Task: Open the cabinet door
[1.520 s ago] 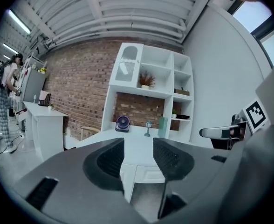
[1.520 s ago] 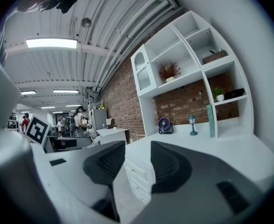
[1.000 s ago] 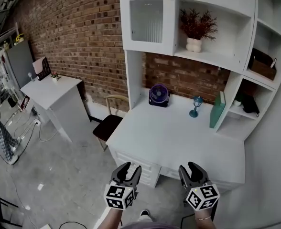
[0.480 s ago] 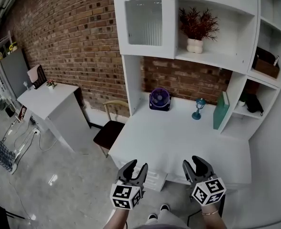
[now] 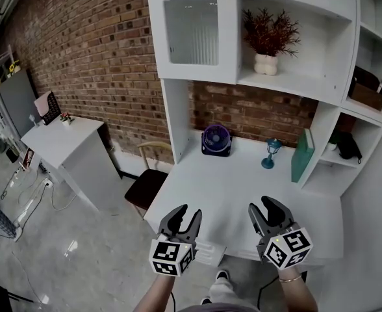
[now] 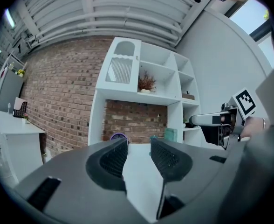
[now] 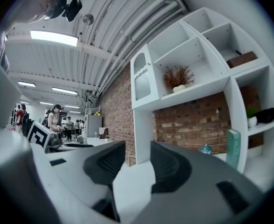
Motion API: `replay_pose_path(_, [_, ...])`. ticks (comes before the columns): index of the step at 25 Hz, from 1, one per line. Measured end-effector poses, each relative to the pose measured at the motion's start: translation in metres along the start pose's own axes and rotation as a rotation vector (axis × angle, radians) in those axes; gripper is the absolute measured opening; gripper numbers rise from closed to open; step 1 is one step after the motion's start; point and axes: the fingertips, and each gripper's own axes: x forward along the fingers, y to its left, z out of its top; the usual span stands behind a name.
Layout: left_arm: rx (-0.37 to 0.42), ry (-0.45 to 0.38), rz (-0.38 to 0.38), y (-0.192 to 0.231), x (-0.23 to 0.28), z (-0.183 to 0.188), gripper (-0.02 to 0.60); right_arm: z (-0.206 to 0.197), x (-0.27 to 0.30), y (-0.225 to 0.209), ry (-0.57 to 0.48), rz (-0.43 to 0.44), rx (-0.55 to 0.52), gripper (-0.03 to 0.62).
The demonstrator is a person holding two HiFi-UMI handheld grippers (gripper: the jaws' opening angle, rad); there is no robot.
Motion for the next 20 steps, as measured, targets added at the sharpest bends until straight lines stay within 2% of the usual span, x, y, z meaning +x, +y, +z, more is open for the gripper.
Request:
replay_pose_path(9, [0.069, -0.068, 0.008, 0.013, 0.072, 0.050, 0.155, 0.067, 0.065, -0.038, -0.117, 0.071, -0.089, 0.160])
replay_pose_path(14, [0.126, -0.145, 0.040, 0.027, 0.110, 0.098, 0.153, 0.103, 0.097, -0.059, -0.159, 0.109, -0.159, 0.160])
replay_pose_path(20, [0.176, -0.233, 0.062, 0.035, 0.150, 0.160, 0.152, 0.143, 0.121, -0.082, -0.234, 0.148, -0.172, 0.160])
